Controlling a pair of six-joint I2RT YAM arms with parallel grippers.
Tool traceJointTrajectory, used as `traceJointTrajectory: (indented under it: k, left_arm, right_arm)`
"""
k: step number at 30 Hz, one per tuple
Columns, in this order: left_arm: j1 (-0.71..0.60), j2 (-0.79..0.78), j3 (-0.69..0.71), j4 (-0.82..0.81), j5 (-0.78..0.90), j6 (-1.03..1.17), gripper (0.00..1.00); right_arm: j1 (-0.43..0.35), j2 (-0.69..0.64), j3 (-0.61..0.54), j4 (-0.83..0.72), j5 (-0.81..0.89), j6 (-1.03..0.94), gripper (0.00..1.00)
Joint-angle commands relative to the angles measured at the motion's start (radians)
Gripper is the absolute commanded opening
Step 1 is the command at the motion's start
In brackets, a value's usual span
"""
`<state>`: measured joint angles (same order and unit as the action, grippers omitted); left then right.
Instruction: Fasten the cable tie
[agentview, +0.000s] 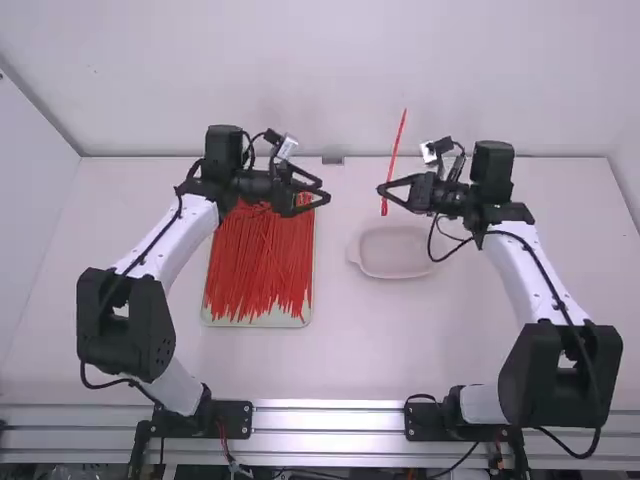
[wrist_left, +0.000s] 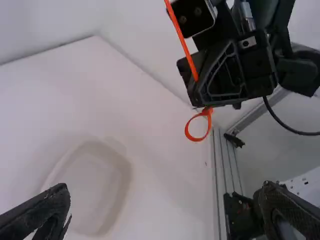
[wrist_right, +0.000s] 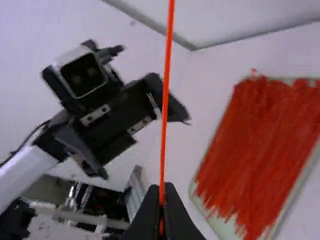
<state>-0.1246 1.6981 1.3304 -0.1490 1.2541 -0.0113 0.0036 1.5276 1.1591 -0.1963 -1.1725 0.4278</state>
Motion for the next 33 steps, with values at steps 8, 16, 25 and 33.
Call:
traceJointTrajectory:
  k: [8, 16, 25, 33]
  left_arm:
    - [0.031, 0.004, 0.016, -0.192, -0.074, 0.245, 0.99]
    - [0.043, 0.004, 0.017, -0.196, -0.119, 0.245, 0.99]
    - [0.106, 0.004, 0.017, -0.214, -0.103, 0.246, 0.99]
    - [0.15, 0.004, 0.017, -0.256, -0.085, 0.278, 0.99]
  right_arm:
    - [0.026, -0.016, 0.018, -0.278, 0.467, -0.35, 0.0]
    - [0.13, 0.01, -0.026, -0.266, 0.802, -0.313, 0.0]
    - [0.151, 0.126, -0.156, -0.095, 0.86, -0.293, 0.0]
    - [0.143, 0.259, -0.213, 0.006, 0.864, -0.275, 0.0]
